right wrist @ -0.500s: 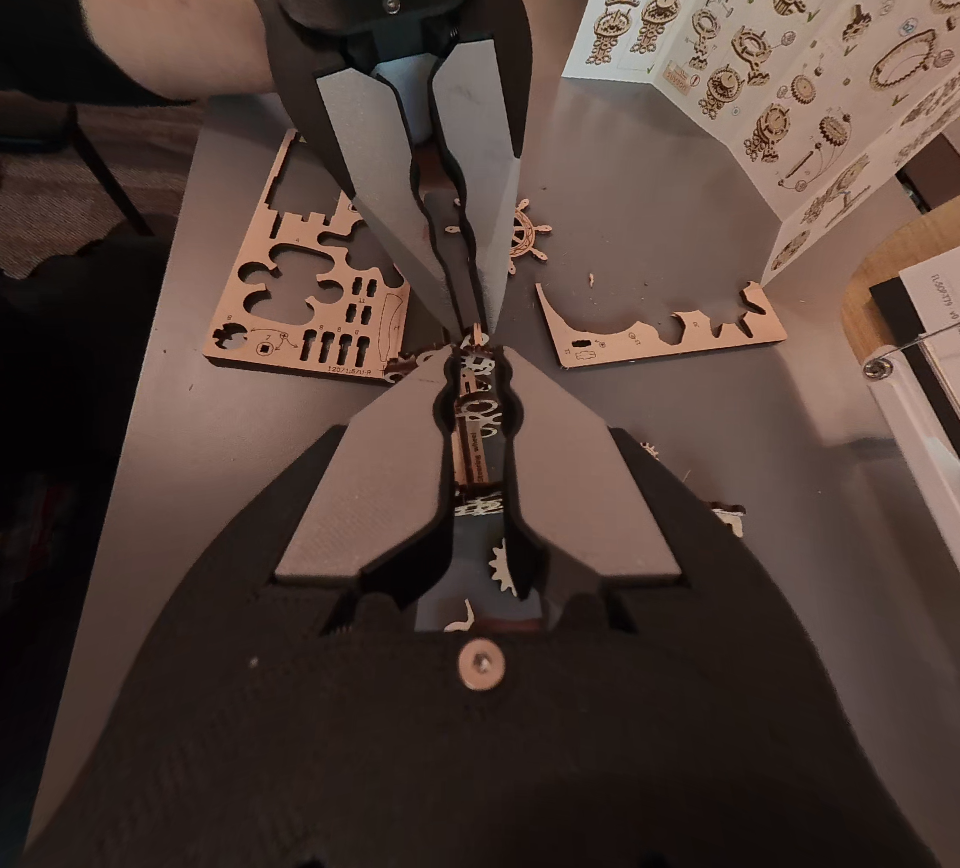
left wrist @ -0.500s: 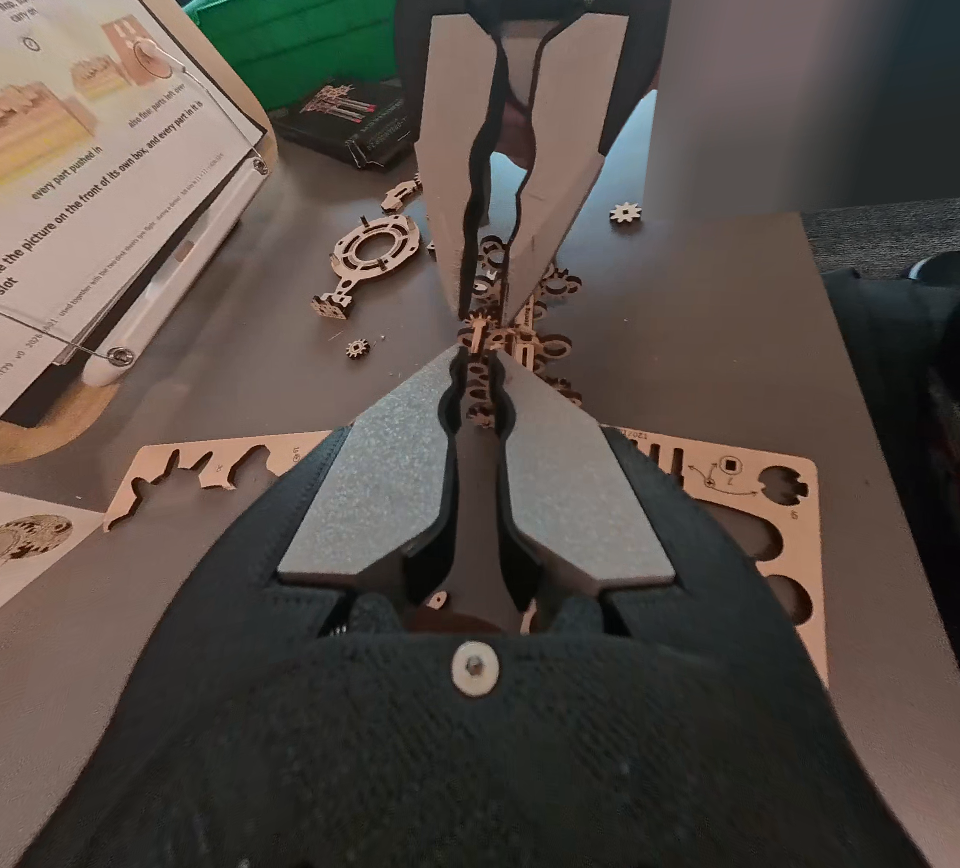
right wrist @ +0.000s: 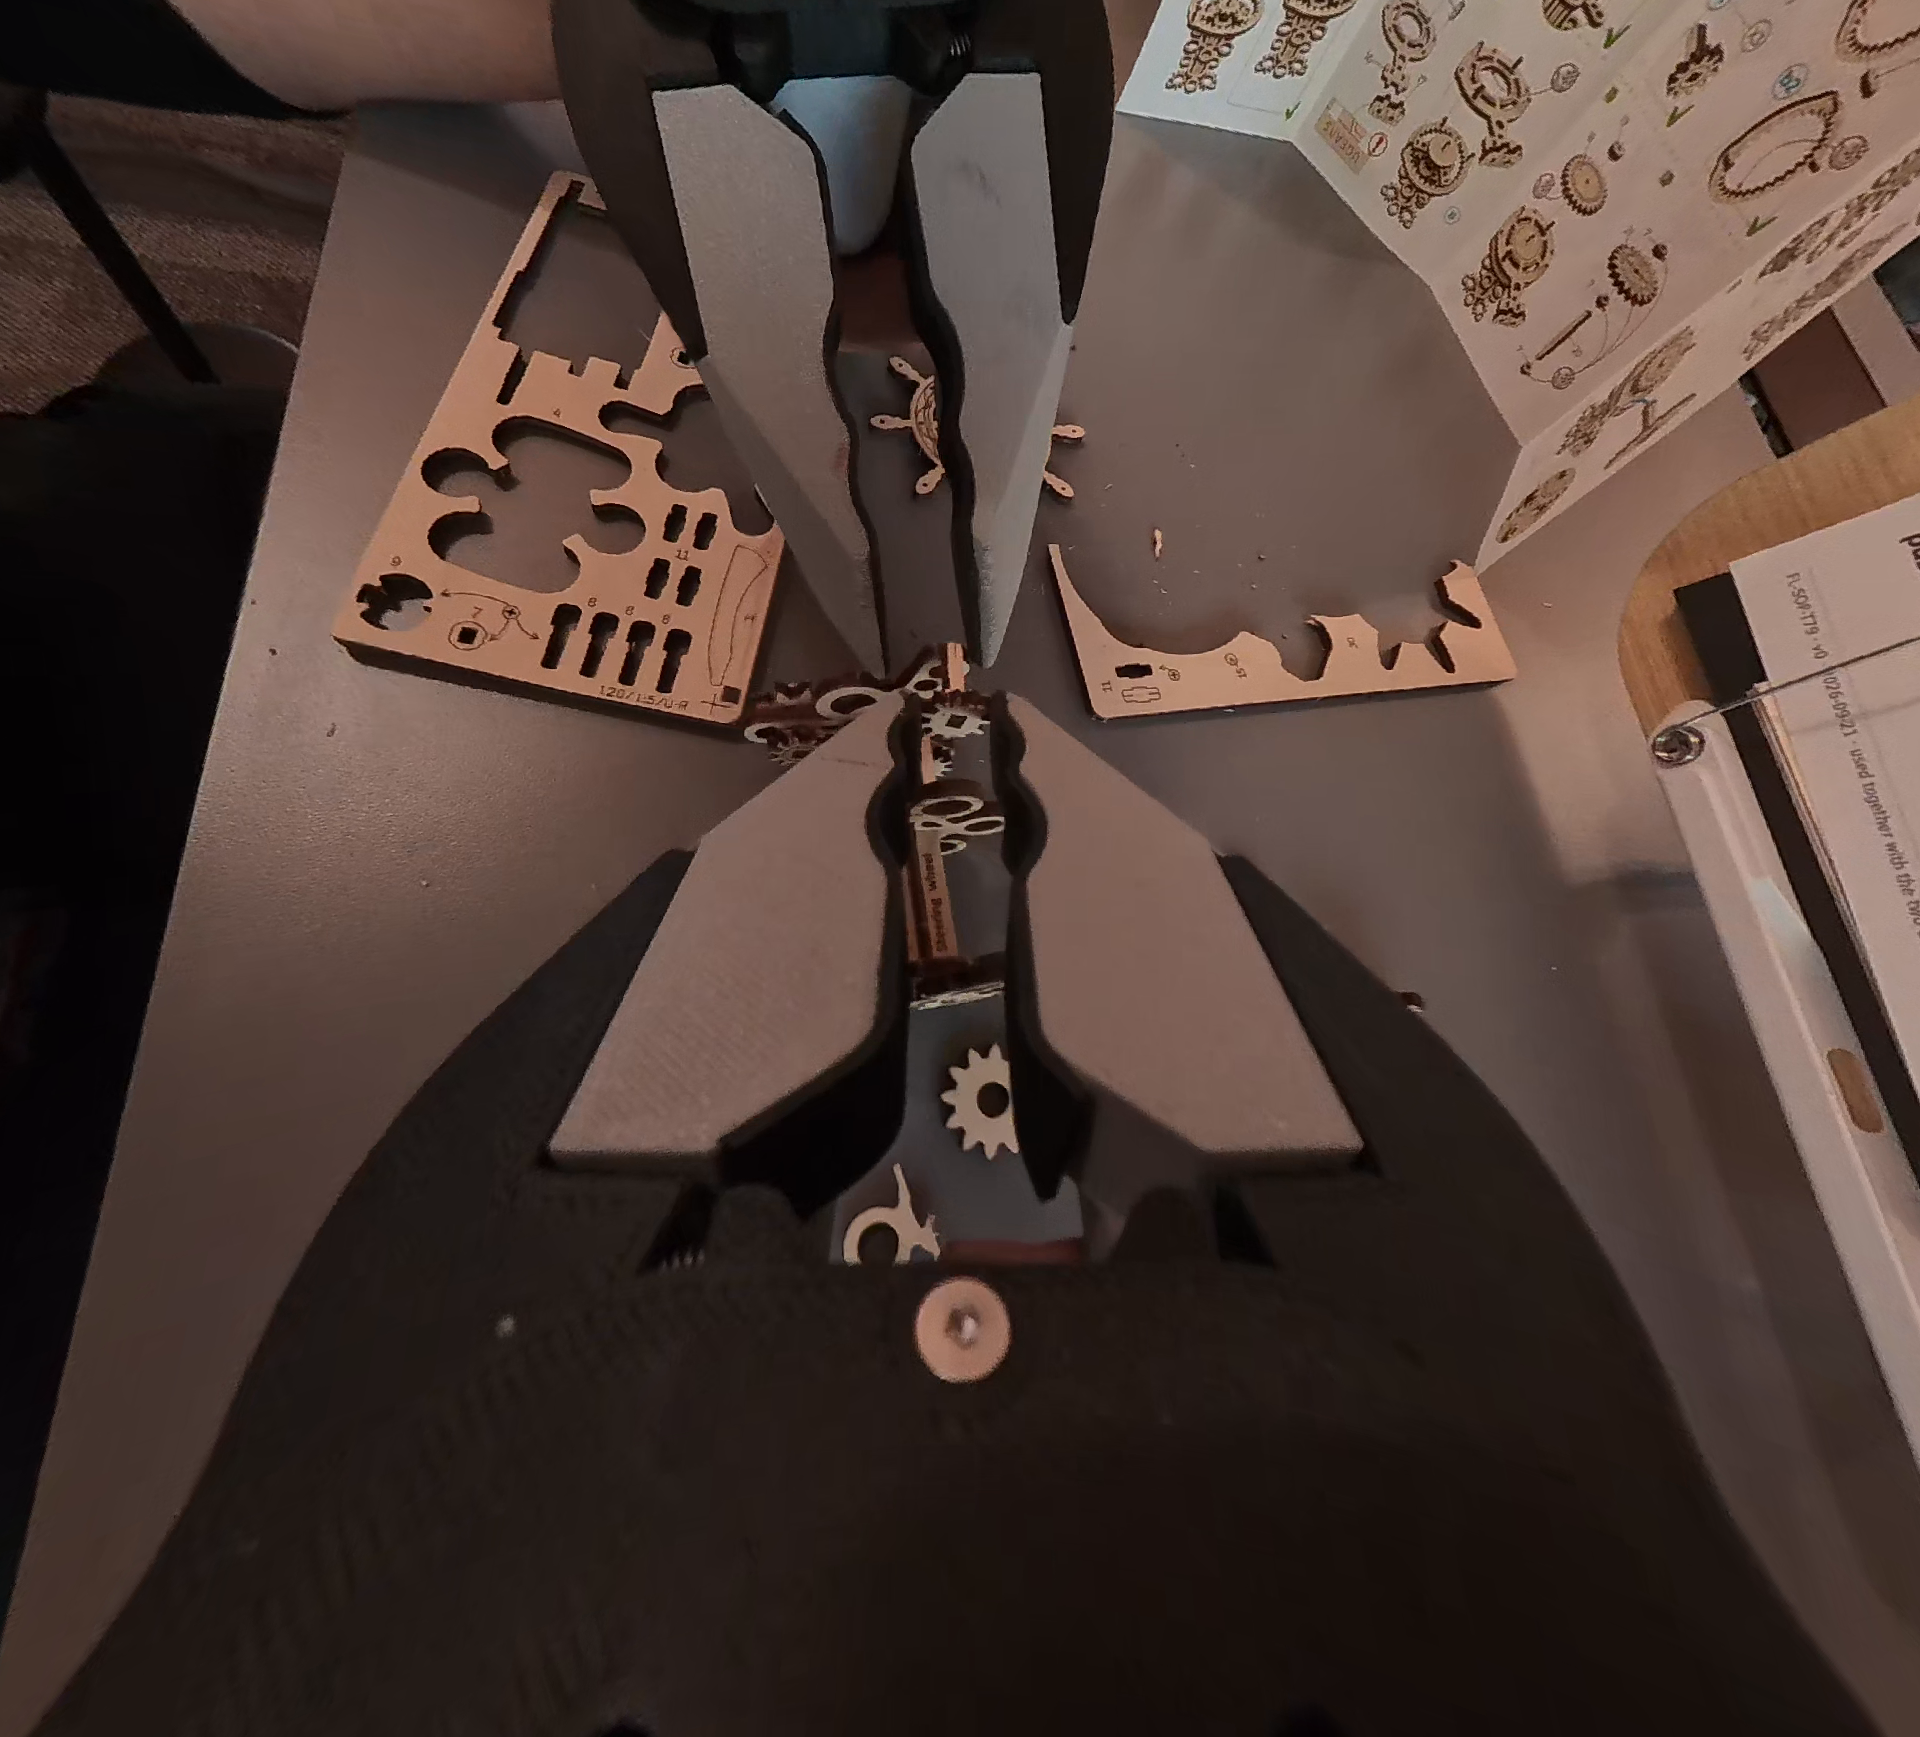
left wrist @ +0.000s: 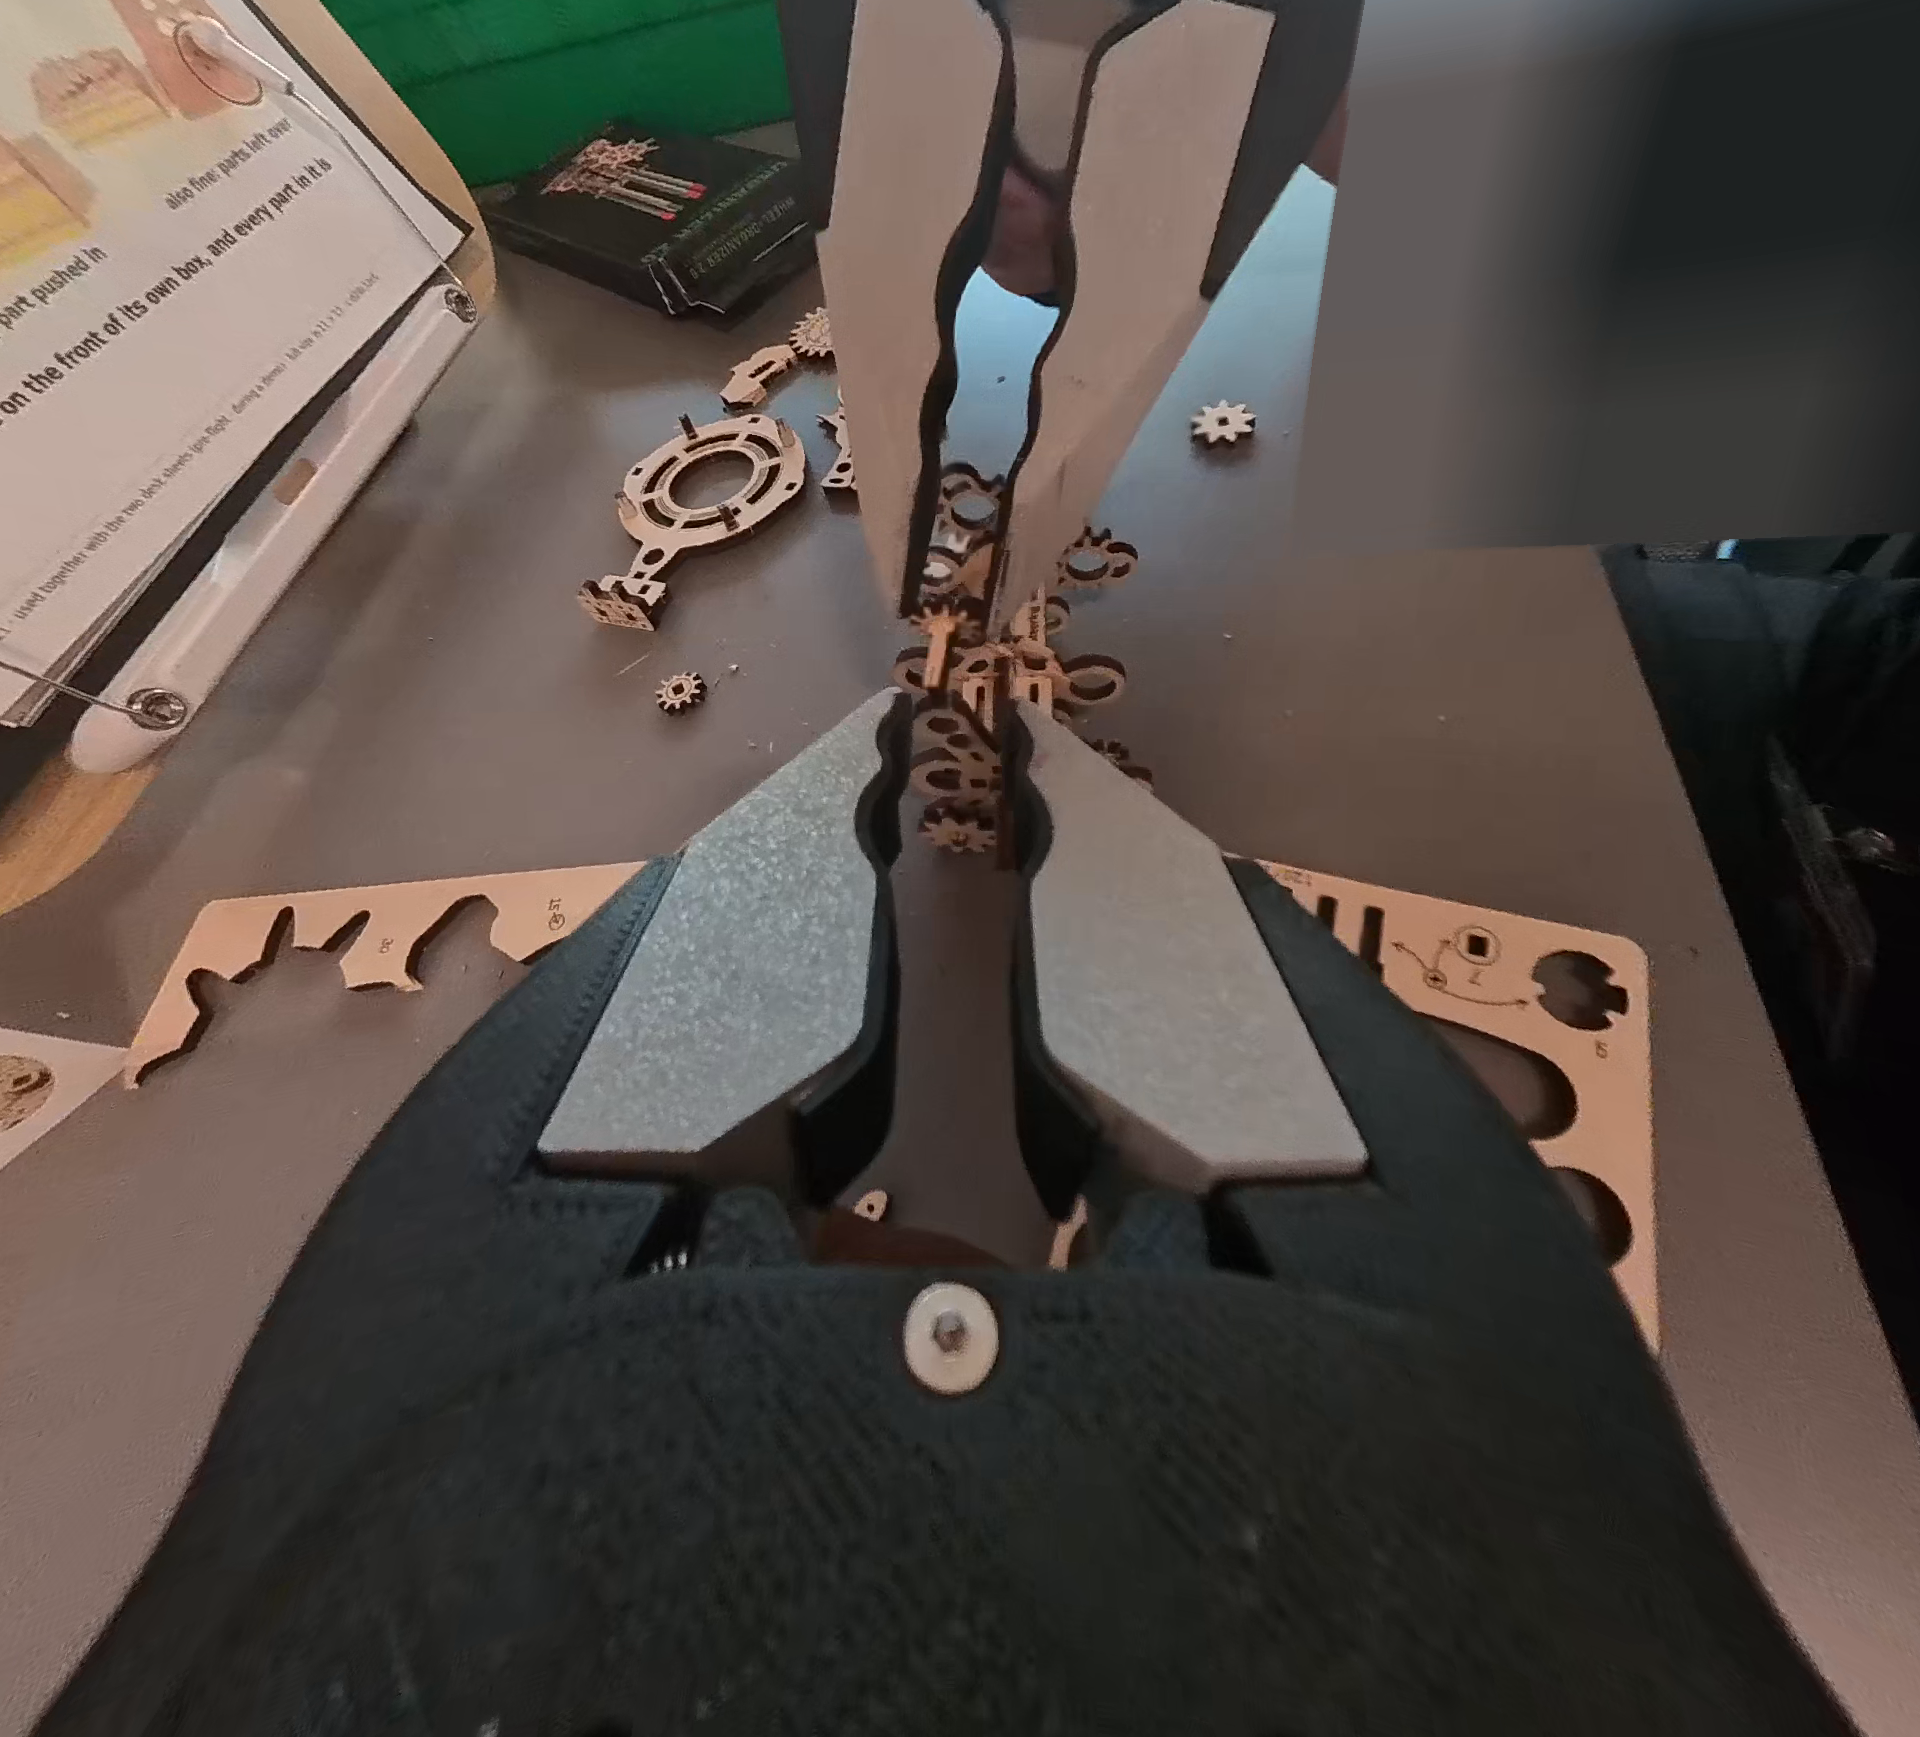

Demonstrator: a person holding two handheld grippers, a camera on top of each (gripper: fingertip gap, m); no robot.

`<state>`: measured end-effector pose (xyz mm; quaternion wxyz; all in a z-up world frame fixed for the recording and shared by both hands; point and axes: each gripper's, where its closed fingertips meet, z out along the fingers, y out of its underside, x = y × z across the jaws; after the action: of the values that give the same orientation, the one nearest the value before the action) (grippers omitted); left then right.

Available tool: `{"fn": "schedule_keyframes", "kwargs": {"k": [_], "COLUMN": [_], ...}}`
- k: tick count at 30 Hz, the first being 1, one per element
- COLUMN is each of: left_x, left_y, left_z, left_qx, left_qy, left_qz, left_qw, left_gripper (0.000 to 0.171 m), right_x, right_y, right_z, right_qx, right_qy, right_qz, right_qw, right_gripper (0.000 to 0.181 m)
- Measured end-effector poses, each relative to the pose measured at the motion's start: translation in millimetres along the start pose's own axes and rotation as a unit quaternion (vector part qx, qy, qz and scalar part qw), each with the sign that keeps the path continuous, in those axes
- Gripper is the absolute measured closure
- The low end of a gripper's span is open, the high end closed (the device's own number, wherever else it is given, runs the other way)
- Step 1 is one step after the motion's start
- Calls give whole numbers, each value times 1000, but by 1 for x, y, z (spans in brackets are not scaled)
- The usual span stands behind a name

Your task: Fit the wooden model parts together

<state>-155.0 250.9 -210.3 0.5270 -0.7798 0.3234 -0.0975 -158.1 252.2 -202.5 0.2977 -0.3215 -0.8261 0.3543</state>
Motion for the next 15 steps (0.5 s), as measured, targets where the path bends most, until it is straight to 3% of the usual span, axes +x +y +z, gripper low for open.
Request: {"fn": "schedule_keyframes", "kwargs": {"k": [15], "left_x": [5], "left_y": [1], "left_z": [1], "left_qx": [-2], "left_qy": [24], "left_qz": [-2], "left_qw": [1000], "left_gripper": [163], "right_x": [-6], "right_y": [1], "right_z": [0], "right_qx": [-27], "right_qy": [-2], "right_qz": [-29], "right_qw": [999], "right_gripper": [172]}}
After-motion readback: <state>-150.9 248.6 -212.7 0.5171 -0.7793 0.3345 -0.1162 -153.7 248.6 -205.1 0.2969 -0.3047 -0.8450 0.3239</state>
